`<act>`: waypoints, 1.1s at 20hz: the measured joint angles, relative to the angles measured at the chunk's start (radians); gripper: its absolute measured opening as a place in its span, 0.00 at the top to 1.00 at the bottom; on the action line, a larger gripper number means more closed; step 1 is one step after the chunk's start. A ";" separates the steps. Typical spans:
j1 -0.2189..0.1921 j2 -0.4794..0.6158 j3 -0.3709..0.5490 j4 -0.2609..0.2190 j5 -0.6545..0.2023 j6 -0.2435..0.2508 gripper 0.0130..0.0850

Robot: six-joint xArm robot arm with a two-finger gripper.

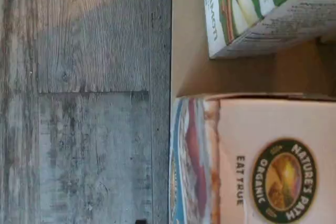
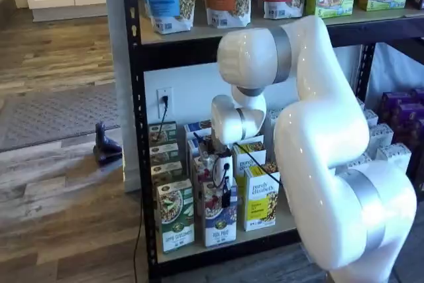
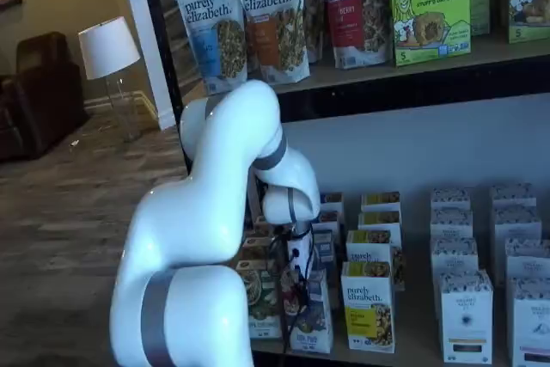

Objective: Pick up the blue and white box that is on the bottom shelf, the second box from the left

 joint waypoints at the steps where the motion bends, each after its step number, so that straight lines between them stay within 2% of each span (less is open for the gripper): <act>1: 0.001 0.003 -0.002 0.000 0.000 0.000 0.00; 12: 0.008 0.026 -0.015 0.020 -0.012 -0.010 0.00; 14: 0.009 0.028 -0.016 0.026 -0.012 -0.014 0.11; 15: 0.009 0.028 -0.016 0.027 -0.013 -0.015 0.11; 18: 0.010 0.029 -0.014 0.030 -0.017 -0.017 0.22; 22: 0.010 0.027 -0.009 0.018 -0.029 -0.006 0.22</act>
